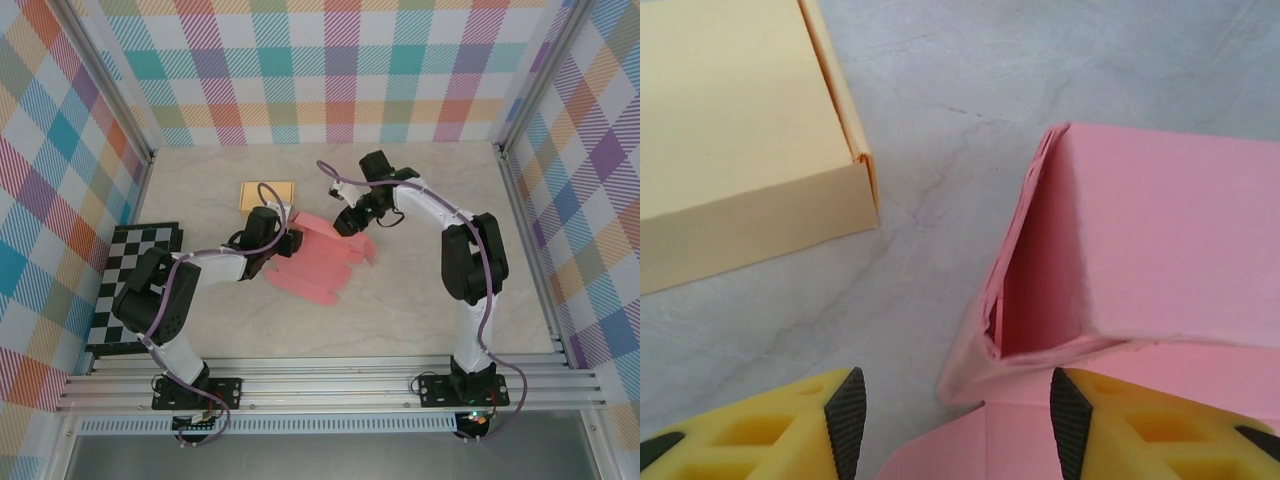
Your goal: Fold the paper box
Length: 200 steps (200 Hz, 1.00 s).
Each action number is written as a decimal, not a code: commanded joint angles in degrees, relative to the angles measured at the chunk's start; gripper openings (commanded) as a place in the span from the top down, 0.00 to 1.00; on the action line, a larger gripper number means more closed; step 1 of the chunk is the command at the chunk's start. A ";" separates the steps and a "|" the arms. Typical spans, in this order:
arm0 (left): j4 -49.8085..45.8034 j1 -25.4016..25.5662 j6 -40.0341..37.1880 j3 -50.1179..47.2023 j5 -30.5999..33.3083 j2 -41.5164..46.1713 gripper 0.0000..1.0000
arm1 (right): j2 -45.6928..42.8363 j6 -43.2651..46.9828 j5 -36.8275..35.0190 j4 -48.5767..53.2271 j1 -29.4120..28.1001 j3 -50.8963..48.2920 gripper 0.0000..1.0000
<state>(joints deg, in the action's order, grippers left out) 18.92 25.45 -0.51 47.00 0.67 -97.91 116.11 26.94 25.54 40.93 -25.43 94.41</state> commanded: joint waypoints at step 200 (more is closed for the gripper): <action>2.71 3.37 -3.62 9.80 -7.36 -8.89 0.83 | 2.62 5.23 7.13 3.87 0.56 3.02 0.63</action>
<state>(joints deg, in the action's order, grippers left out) 18.46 26.85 -5.10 56.29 -5.69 -105.75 117.51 31.79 30.24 44.71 -25.06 96.44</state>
